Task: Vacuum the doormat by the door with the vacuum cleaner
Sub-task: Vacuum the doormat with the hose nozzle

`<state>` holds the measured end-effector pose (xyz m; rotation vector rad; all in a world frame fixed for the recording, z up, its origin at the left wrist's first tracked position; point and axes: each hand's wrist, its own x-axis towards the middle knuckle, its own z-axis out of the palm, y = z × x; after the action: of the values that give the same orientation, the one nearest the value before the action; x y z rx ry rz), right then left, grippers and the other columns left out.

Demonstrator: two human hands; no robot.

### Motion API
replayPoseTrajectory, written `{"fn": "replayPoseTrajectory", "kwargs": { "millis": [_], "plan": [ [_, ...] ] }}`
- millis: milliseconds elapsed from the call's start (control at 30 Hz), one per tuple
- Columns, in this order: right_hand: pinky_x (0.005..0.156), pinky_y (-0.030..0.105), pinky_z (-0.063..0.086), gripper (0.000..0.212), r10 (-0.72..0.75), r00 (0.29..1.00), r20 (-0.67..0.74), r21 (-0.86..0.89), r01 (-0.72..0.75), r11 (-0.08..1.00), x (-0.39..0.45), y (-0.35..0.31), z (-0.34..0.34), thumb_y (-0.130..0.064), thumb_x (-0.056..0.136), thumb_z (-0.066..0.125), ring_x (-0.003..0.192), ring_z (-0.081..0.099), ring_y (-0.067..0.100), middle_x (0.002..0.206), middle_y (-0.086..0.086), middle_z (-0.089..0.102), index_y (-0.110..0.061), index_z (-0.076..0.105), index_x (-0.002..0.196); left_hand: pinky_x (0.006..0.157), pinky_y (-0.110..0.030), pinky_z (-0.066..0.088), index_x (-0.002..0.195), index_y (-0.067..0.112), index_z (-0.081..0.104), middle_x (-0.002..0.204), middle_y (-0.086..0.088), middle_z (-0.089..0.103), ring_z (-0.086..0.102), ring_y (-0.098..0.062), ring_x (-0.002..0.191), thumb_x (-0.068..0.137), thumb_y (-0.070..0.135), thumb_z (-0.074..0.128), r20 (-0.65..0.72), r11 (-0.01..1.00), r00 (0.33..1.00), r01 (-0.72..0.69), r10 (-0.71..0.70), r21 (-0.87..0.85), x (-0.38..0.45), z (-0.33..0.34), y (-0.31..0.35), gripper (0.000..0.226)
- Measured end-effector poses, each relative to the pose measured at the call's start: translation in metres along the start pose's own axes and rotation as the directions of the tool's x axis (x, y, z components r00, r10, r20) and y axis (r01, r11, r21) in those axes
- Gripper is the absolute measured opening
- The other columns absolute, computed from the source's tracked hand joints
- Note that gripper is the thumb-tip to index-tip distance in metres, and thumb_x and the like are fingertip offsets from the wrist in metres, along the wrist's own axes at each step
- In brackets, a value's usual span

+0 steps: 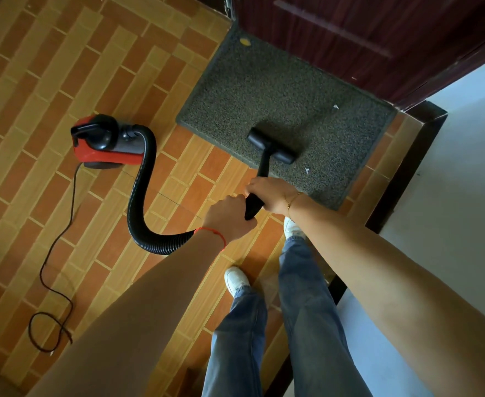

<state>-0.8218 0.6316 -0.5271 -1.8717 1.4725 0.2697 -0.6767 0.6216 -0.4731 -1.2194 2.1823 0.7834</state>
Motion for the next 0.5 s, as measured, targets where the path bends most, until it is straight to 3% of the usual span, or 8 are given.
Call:
{"fn": "replayPoseTrajectory", "kwargs": {
  "millis": [200, 367, 500],
  "plan": [
    [0.075, 0.03, 0.045, 0.035, -0.013, 1.0, 0.002, -0.023, 0.014, 1.0, 0.005, 0.046, -0.032, 0.004, 0.085, 0.057, 0.108, 0.059, 0.023, 0.121, 0.005, 0.055, -0.012, 0.055, 0.116, 0.051, -0.029, 0.042, 0.1, 0.013, 0.054, 0.068, 0.003, 0.047, 0.055, -0.02, 0.062, 0.087, 0.037, 0.053, -0.007, 0.999, 1.0, 0.027, -0.027, -0.031, 0.041, -0.02, 0.03, 0.027],
    [0.084, 0.034, 0.052, 0.034, -0.029, 1.0, 0.002, -0.021, 0.029, 0.999, 0.013, 0.096, -0.065, 0.004, 0.084, 0.058, 0.108, 0.06, 0.022, 0.119, 0.003, 0.056, -0.013, 0.056, 0.113, 0.053, -0.029, 0.041, 0.099, 0.012, 0.054, 0.073, 0.001, 0.049, 0.054, -0.021, 0.064, 0.086, 0.035, 0.054, -0.012, 0.994, 0.998, 0.055, -0.056, -0.098, 0.084, -0.046, 0.062, 0.027],
    [0.074, 0.026, 0.041, 0.031, -0.03, 1.0, 0.003, -0.035, 0.03, 0.999, 0.024, 0.136, -0.096, 0.005, 0.086, 0.055, 0.106, 0.06, 0.021, 0.117, 0.003, 0.056, -0.013, 0.057, 0.111, 0.056, -0.029, 0.038, 0.094, 0.012, 0.051, 0.069, 0.004, 0.042, 0.05, -0.021, 0.066, 0.085, 0.032, 0.056, -0.035, 0.986, 0.996, 0.071, -0.077, -0.151, 0.119, -0.072, 0.086, 0.022]
  ]
}}
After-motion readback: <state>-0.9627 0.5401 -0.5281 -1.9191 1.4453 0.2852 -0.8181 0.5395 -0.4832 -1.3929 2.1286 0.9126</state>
